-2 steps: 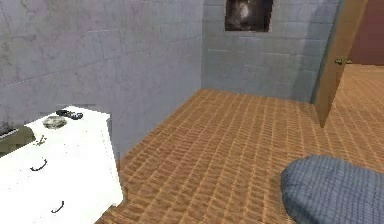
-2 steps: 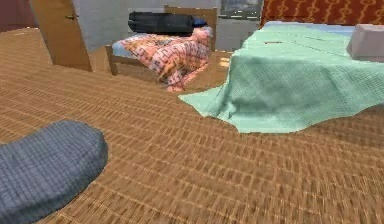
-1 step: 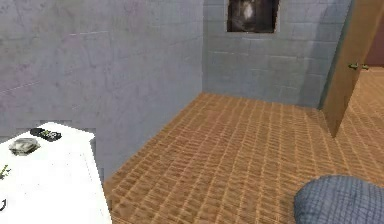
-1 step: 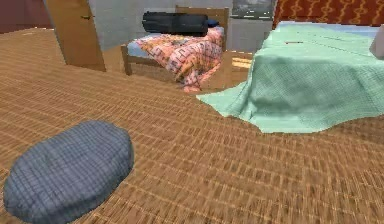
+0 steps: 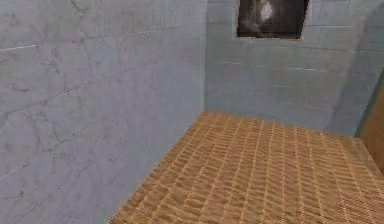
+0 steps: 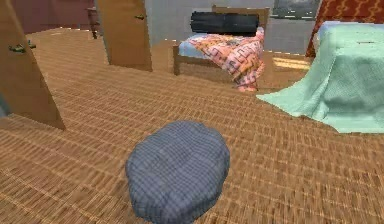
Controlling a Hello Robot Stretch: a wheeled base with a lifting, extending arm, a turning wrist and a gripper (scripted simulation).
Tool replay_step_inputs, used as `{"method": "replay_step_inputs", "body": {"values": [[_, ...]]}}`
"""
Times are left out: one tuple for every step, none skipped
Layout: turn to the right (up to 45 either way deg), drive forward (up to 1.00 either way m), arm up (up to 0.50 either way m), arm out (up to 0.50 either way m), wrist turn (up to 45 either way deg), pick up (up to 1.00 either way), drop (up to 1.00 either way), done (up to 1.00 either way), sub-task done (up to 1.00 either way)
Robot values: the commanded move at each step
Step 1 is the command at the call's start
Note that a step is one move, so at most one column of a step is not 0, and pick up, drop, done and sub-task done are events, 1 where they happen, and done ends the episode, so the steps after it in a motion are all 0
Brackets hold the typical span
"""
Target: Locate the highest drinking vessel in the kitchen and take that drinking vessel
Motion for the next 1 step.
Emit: {"method": "replay_step_inputs", "body": {"values": [[33.0, 0.00, 0.00, 0.00, 0.0, 0.00, 0.00, 0.00, 0.00]]}}
